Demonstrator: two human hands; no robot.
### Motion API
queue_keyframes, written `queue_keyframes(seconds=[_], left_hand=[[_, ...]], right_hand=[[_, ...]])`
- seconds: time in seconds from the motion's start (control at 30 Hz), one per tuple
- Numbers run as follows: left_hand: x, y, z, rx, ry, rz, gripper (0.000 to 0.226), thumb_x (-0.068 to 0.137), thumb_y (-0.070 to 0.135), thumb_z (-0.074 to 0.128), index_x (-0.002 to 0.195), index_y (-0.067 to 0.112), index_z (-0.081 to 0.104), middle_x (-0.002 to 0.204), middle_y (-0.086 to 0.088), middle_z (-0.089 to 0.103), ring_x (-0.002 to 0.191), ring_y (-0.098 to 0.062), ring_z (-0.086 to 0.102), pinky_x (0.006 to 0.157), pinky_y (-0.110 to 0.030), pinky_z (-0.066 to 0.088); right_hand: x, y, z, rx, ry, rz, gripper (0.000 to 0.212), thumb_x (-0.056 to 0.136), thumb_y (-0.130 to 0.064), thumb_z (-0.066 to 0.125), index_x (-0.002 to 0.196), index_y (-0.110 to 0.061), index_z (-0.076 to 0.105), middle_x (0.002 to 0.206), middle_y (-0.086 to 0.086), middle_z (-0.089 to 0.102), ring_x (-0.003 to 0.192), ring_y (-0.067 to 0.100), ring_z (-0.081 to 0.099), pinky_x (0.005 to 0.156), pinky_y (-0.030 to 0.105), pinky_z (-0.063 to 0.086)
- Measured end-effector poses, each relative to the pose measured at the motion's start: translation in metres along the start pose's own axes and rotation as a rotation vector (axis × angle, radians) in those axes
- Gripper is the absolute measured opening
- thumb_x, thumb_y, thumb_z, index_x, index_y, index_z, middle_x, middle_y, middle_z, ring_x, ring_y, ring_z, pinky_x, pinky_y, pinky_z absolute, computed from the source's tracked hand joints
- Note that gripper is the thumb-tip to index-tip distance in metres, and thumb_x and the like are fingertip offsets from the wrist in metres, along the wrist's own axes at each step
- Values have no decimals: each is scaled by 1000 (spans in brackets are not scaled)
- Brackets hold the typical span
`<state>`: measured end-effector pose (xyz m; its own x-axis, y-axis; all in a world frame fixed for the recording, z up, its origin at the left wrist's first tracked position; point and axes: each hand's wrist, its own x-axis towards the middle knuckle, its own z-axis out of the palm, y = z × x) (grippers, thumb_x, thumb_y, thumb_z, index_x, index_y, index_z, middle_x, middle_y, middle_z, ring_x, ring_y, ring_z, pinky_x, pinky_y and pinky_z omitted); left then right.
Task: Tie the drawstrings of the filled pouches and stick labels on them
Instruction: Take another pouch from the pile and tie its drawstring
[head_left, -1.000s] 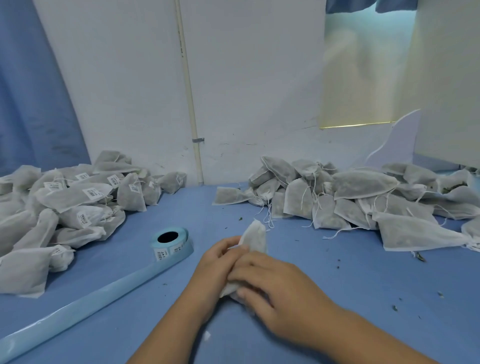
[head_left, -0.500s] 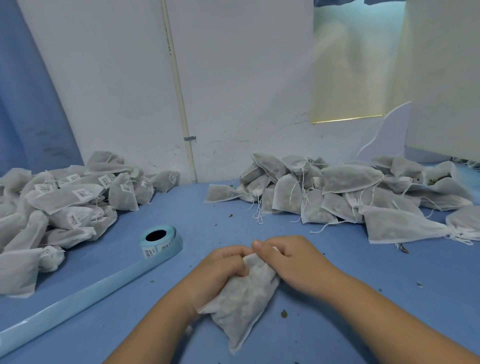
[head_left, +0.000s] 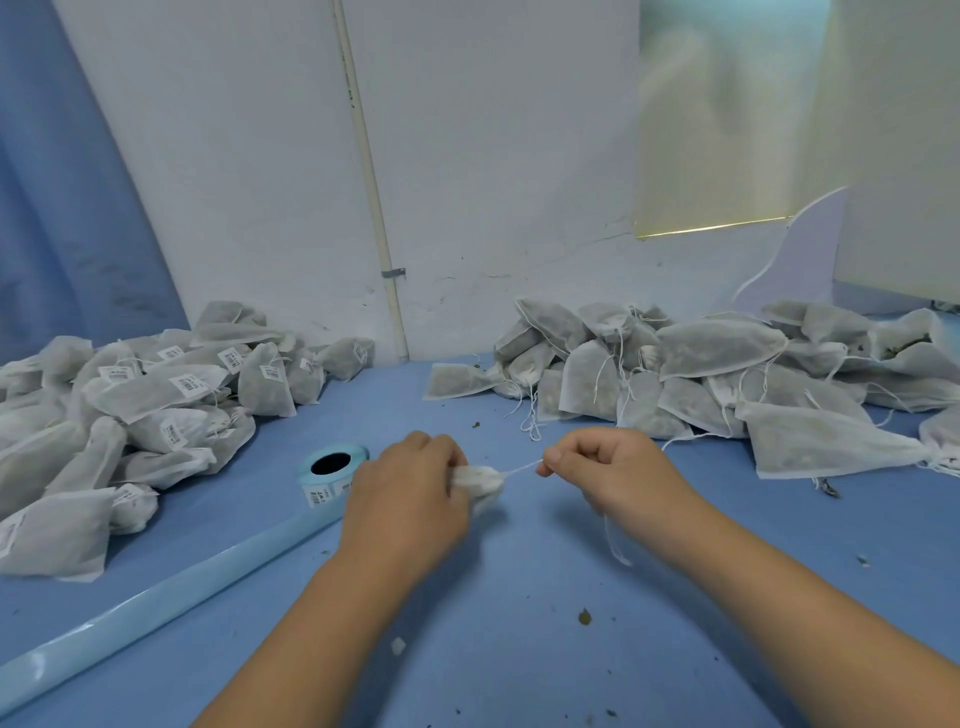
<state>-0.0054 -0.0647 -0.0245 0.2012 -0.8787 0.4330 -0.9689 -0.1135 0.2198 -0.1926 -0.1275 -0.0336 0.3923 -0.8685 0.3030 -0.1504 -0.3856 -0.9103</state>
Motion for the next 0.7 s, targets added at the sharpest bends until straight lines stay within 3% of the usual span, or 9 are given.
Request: queue_keyframes(seconds=[0.03, 0.1, 0.2, 0.33, 0.43, 0.6, 0.7], left_hand=[[0, 1, 2, 48, -28, 57, 29, 86, 24, 54, 113, 31, 56, 115, 10, 55, 107, -17, 54, 89, -32, 41], [-4, 6, 7, -180, -106, 184, 45, 85, 17, 55, 127, 32, 51, 124, 14, 52, 108, -6, 51, 91, -21, 39], [-15, 24, 12, -726, -266, 231, 42, 79, 17, 55, 113, 42, 54, 104, 23, 65, 91, 9, 57, 76, -5, 40], [-19, 31, 16, -925, -272, 63, 20, 91, 14, 57, 89, 31, 66, 76, 5, 71, 66, 1, 62, 66, -14, 46], [-16, 27, 8, -935, -309, -3, 32, 92, 17, 58, 65, 31, 68, 67, 9, 69, 59, -6, 58, 61, -23, 44], [-13, 27, -14, -1094, -358, -10, 20, 77, 30, 58, 62, 28, 70, 64, 7, 66, 60, -8, 59, 57, -15, 44], [-9, 26, -22, -1297, -341, -12, 18, 77, 29, 60, 66, 23, 74, 63, 2, 64, 57, -11, 57, 60, -19, 45]], right_hand=[[0, -2, 1, 30, -8, -5, 19, 91, -21, 63, 75, -16, 71, 46, -15, 42, 44, 4, 32, 47, 14, 27], [-2, -6, 2, 72, -41, -26, 17, 92, -16, 62, 77, -13, 70, 45, -17, 47, 42, -1, 38, 47, 8, 29], [-5, -9, 1, 96, -84, -42, 19, 92, -11, 61, 74, -10, 67, 44, -16, 50, 43, -1, 42, 48, 7, 33], [-5, -6, -9, 53, -69, -25, 23, 89, -17, 64, 67, -18, 69, 47, -9, 41, 47, 9, 31, 47, 16, 30], [-4, -3, -14, -27, -66, -43, 19, 88, -23, 65, 70, -22, 70, 49, -8, 43, 50, 11, 32, 49, 18, 30], [-7, 2, -10, -422, 91, -272, 22, 87, -31, 64, 66, -23, 65, 49, -12, 44, 48, 6, 38, 48, 17, 31], [-12, 0, -2, -456, 141, -393, 22, 90, -27, 60, 71, -17, 64, 55, -15, 49, 53, 6, 43, 50, 17, 32]])
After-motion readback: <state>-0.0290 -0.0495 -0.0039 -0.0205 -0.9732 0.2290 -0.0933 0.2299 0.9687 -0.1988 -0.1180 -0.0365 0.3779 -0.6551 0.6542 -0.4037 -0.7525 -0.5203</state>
